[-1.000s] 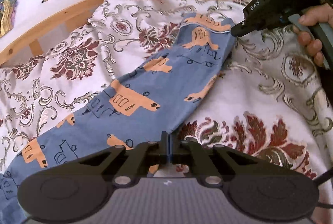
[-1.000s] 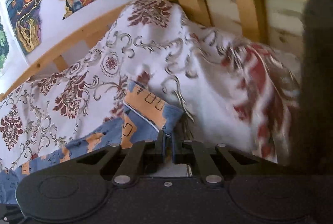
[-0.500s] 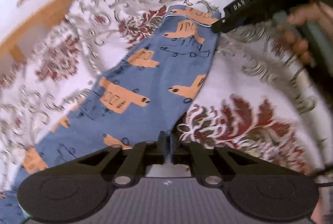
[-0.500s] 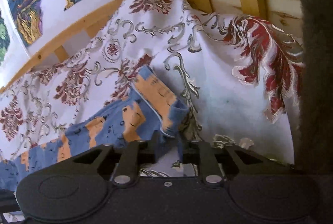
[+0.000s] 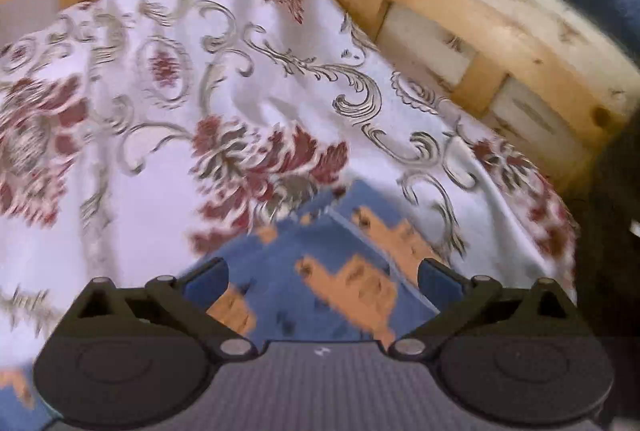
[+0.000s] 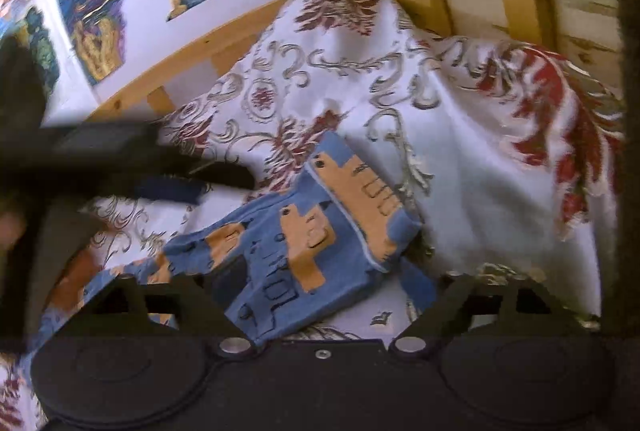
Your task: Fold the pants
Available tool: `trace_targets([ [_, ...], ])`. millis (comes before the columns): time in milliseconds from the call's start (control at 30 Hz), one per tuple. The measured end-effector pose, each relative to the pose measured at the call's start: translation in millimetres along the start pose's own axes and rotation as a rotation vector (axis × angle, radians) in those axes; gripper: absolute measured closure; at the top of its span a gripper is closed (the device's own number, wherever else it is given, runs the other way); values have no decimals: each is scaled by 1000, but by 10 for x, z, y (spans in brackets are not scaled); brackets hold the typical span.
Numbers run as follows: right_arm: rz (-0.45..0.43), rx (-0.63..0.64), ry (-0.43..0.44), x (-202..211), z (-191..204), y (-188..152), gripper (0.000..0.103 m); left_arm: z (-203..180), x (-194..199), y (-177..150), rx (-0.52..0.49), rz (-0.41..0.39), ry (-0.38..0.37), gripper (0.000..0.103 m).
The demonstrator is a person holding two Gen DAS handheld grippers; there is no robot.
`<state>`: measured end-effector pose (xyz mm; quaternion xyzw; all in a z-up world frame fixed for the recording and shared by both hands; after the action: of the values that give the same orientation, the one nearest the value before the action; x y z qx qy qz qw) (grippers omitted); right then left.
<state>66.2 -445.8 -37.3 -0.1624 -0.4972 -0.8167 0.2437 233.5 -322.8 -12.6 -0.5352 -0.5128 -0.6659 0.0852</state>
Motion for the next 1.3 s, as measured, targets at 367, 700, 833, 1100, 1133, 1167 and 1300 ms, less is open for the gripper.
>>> trace_targets([
  [367,-101,-83,-104,85,-185,46,65,-303,-399,414,-166,48,2,18],
  [700,-130,-82,-131,119,-223,38,103,-369,-441,453,-170,117,87,96],
  [833,-145,-81,-56,182,-159,39,103,-312,-172,422,-192,72,211,96],
  [1100,-94,-135,-27,101,-199,29,90,-424,-195,466,-275,70,216,96],
  [1133,-85,-141,-33,90,-208,20,82,-433,-189,460,-287,72,213,96],
  [1167,-91,-147,-25,96,-219,7,72,-430,-161,457,-296,64,203,96],
  [1300,-117,-159,-12,77,-233,15,62,-423,49,380,-343,20,152,96],
])
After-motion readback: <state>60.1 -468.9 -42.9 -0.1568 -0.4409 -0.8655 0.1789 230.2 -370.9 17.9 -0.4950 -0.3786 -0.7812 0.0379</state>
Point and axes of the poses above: each gripper's, at about its wrist camera, not at the fingertips, and x roughly against the way its jaws point, z to its left, y to its top, the point moved 2 cm from there along -x, roughly the way its jaws point, and after that the axes turned 11 degrees about y, right-handed, at the moved point
